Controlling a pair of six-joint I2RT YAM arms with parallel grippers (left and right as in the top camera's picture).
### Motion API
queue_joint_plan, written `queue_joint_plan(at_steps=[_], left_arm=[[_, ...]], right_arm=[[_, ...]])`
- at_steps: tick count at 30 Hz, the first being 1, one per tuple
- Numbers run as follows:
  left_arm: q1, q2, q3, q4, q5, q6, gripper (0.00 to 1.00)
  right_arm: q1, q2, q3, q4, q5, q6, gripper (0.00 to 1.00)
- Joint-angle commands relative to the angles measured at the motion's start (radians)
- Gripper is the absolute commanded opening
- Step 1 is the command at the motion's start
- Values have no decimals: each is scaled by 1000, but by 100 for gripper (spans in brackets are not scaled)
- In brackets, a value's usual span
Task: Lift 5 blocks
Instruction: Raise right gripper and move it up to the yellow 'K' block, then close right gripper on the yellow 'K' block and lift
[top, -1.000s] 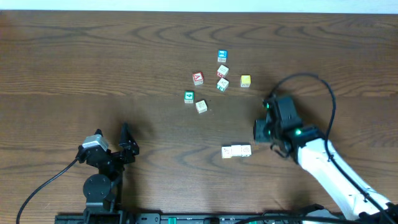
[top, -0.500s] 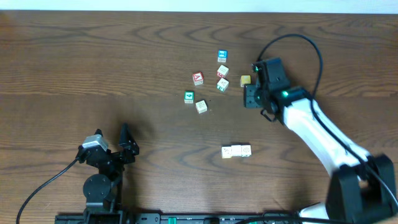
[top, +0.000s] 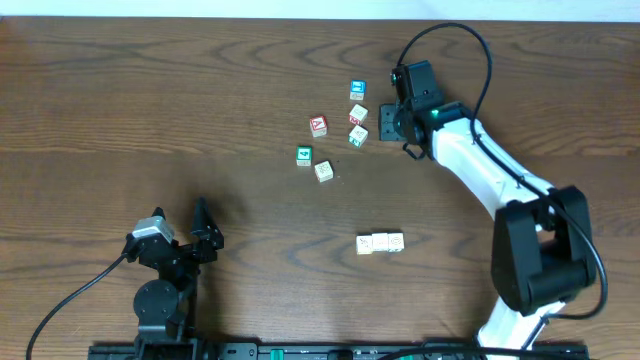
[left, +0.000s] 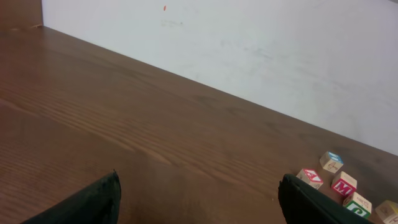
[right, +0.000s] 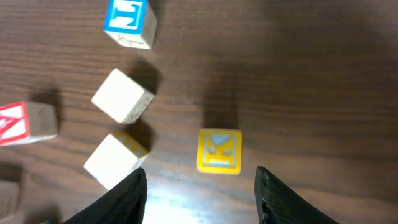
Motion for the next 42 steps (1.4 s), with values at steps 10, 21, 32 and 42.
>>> queue_joint_plan(at_steps=[10, 21, 32, 42], left_arm=[[3, 0, -15, -46, -16, 6, 82], [3, 0, -15, -46, -16, 6, 81], [3, 0, -15, -46, -16, 6, 81], [3, 0, -15, -46, -16, 6, 82]], right_arm=[[-48, 87, 31, 25, 26, -12, 55], [-47, 106, 31, 60, 8, -16, 55], [-39, 143, 31, 74, -35, -34, 51], [-39, 143, 31, 65, -42, -34, 30]])
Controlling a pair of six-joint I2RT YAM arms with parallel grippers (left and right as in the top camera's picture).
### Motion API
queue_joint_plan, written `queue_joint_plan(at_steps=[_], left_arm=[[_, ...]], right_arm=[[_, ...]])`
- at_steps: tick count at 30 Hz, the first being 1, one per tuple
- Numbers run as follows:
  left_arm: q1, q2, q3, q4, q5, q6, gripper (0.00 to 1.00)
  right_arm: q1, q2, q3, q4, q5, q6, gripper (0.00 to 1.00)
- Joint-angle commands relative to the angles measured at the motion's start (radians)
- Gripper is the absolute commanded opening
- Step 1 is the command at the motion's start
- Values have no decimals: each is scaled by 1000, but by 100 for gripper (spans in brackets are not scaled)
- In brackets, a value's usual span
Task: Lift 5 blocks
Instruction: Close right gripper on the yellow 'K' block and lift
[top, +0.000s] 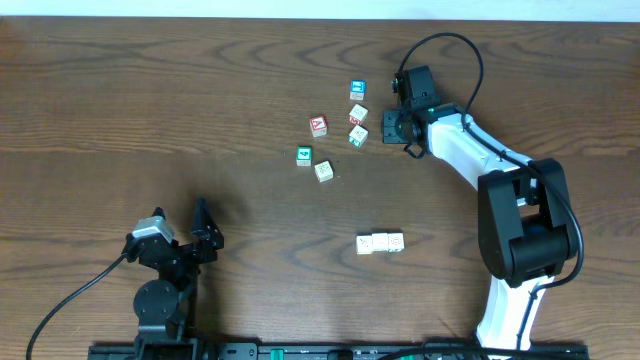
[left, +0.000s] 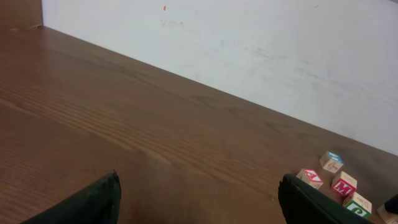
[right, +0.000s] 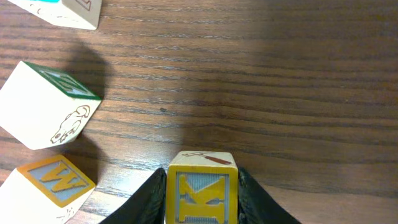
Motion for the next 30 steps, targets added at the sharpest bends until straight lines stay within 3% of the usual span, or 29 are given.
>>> queue_joint_plan(at_steps=[1, 12, 19, 30], left_arm=[[3, 0, -15, -46, -16, 6, 82], [3, 0, -15, -46, -16, 6, 81], [3, 0, -15, -46, -16, 6, 82], [3, 0, -15, -46, -16, 6, 81]], right_arm=[[4, 2, 19, -10, -6, -1, 29], [4, -22, 19, -67, -6, -1, 12], [4, -153, 19, -137, -7, -2, 7], [4, -393, 19, -465, 42, -35, 1]])
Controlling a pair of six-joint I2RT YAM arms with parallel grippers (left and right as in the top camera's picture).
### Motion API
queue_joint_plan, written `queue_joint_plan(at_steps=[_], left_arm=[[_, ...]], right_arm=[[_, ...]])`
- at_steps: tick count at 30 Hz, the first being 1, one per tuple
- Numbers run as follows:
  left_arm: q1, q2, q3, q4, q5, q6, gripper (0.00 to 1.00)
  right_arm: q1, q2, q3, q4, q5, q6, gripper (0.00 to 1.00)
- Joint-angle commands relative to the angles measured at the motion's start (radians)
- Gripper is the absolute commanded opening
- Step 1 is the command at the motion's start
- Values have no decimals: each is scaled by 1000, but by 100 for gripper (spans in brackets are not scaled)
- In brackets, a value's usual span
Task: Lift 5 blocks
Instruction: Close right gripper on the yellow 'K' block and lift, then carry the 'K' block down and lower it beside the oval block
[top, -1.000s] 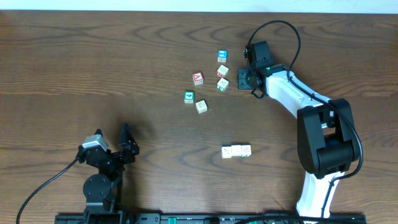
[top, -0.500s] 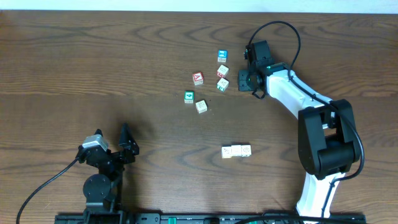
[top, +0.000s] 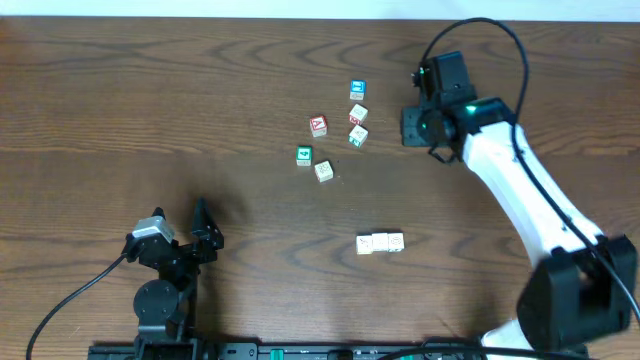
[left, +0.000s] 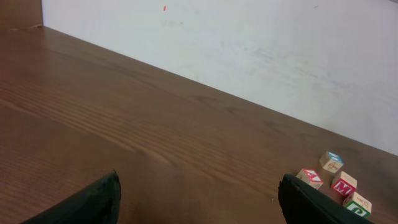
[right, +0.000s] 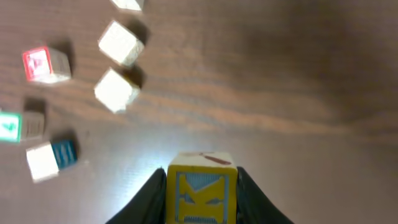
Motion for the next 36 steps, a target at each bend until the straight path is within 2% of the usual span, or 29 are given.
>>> queue_joint_plan(at_steps=[1, 8, 14, 21, 26, 31, 36], left_arm=[[3, 0, -15, -46, -16, 6, 81], [3, 0, -15, -46, -16, 6, 81], [3, 0, -15, -46, -16, 6, 81], [3, 0, -15, -46, -16, 6, 81], [3, 0, -15, -46, -16, 6, 81], [3, 0, -15, -46, -16, 6, 81], [3, 0, -15, -46, -16, 6, 81]], right_arm=[[4, -56, 2, -97, 50, -20, 1], [30, -162, 0, -220, 86, -16, 1], [127, -262, -8, -275, 167, 24, 2], [224, -374, -125, -270, 250, 111, 1], [226, -443, -314, -191, 249, 185, 1], [226, -468, -514, -34, 188, 218, 1], [226, -467, -637, 71, 178, 274, 1]])
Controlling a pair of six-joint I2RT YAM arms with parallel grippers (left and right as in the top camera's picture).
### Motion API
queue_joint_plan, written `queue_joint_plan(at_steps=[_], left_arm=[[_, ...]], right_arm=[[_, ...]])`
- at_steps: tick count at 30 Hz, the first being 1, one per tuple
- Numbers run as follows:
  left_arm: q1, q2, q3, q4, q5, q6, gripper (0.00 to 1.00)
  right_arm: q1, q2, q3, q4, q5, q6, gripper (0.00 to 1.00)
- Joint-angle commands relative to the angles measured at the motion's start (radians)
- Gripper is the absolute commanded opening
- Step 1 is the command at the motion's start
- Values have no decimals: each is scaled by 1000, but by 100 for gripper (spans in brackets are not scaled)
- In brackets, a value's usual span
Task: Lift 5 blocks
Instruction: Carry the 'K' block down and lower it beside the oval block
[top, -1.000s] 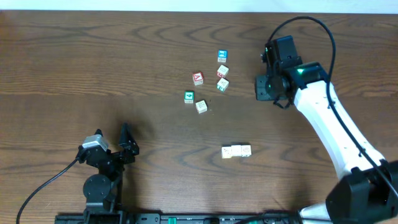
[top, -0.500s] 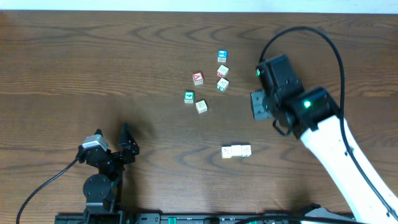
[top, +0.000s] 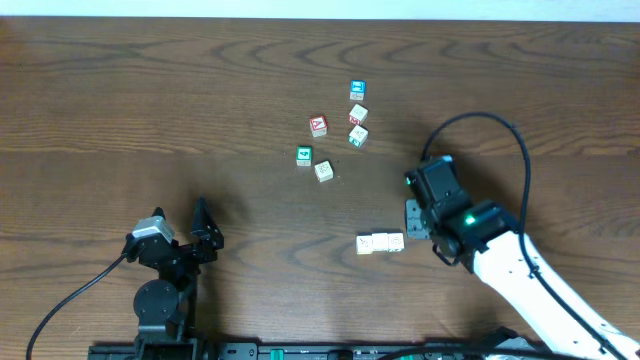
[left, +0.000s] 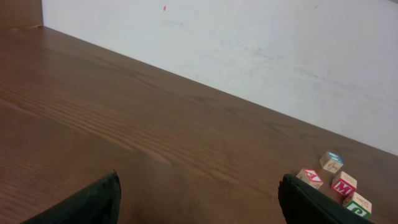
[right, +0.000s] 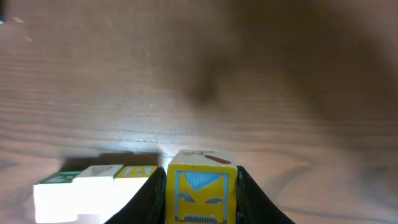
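My right gripper (right: 201, 199) is shut on a yellow K block (right: 201, 188), held just right of a row of three pale blocks (top: 380, 243) at the table's front middle. That row (right: 96, 186) lies left of the held block in the right wrist view. In the overhead view the right gripper (top: 418, 218) hides the held block. Several loose blocks (top: 340, 130) lie scattered further back. My left gripper (left: 199, 199) is open near the front left, with nothing between its fingers.
The wooden table (top: 150, 100) stretches wide on the left and back. A white wall (left: 280, 50) runs behind the far edge. The right arm's black cable (top: 510, 150) loops over the table's right side.
My right gripper, still shut on the K block, has moved from the back right, beside the scattered blocks, to the front next to the row of three. The left arm has not moved.
My right gripper was open above the yellow K block near the scattered group. Then it was closed round that block on the table. Then it held the block higher, away from the group, and now beside the row of three.
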Motion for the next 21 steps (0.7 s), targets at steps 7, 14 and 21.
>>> queue_joint_plan(at_steps=[7, 14, 21], left_arm=[[3, 0, -15, -45, -16, 6, 81], [3, 0, -15, -45, -16, 6, 82], [3, 0, -15, -45, -16, 6, 82]], right_arm=[[9, -16, -167, 160, -73, 76, 1], [9, -16, -216, 223, -118, 76, 1], [10, -16, -217, 223, -136, 76, 1]])
